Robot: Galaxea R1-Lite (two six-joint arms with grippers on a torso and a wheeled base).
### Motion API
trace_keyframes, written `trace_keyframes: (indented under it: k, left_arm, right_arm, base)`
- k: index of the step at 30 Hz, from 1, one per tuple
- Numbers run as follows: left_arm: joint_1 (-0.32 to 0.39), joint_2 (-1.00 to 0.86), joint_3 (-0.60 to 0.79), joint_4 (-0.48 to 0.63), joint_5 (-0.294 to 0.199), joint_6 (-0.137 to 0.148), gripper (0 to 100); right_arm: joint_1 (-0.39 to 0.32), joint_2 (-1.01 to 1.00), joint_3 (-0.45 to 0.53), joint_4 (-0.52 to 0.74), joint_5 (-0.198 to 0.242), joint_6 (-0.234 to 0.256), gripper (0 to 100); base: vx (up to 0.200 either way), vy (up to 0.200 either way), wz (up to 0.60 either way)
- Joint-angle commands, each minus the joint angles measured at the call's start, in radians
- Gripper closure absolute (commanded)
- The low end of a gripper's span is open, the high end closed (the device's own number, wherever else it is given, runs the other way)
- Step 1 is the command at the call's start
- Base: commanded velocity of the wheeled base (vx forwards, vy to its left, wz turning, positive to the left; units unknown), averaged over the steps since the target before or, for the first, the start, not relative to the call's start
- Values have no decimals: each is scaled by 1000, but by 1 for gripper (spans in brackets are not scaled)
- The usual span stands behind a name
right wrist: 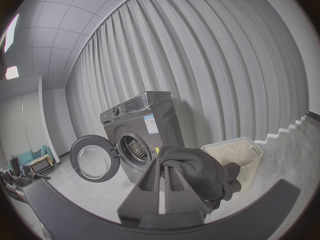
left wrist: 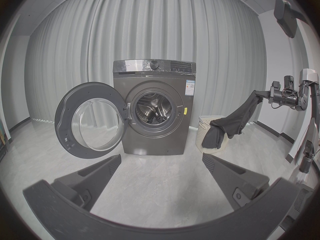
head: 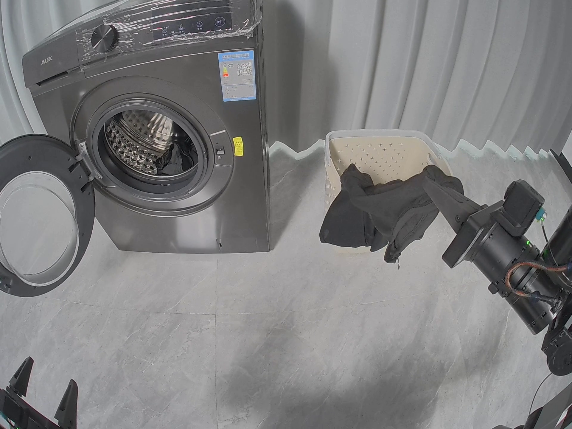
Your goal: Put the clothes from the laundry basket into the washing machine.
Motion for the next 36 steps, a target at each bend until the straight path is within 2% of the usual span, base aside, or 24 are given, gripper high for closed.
trace_keyframes:
  k: [1,15,32,36]
  left_arm:
    - [0,-17,15,0,0,-1,0]
    - [0,-17,15,0,0,-1,0]
    - [0,-17,15,0,0,-1,0]
    - [0,-17,15,0,0,1,0]
  right_arm:
    - [0,5,0,0,0,-1,100]
    - [7,13,1,-3,2,-1,100]
    - [22,15,9,-25,30,1,100]
    - [22,19,9,-25,30,1,100]
  base:
    - [0,200,0]
    - [0,200,0]
    - [0,200,0]
    - [0,0,0]
